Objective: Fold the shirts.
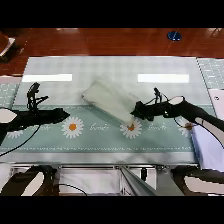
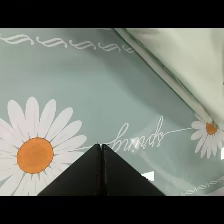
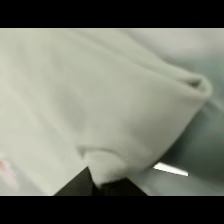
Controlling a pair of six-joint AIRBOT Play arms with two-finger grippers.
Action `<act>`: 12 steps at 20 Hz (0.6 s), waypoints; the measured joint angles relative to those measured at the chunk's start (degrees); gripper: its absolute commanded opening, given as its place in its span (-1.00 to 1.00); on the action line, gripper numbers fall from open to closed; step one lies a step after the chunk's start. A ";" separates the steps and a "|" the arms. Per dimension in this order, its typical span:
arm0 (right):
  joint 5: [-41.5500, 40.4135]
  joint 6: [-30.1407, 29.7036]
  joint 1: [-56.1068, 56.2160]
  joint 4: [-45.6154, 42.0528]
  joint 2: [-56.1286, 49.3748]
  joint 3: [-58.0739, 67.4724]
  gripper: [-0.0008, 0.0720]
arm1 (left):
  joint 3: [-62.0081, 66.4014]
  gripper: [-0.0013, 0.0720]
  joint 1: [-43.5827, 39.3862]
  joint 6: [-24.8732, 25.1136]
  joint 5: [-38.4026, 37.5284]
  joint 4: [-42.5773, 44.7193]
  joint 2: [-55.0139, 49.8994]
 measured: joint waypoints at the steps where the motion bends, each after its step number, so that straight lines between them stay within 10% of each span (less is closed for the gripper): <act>1: 1.84 -1.33 0.68 0.26 -0.83 3.61 -0.92 | 0.00 -0.90 -0.02 -0.02 0.07 -0.15 -0.02; 12: 24.44 10.03 -7.76 -23.87 10.32 40.35 -0.92 | 0.00 -0.90 -0.09 -0.70 0.15 -0.39 -0.02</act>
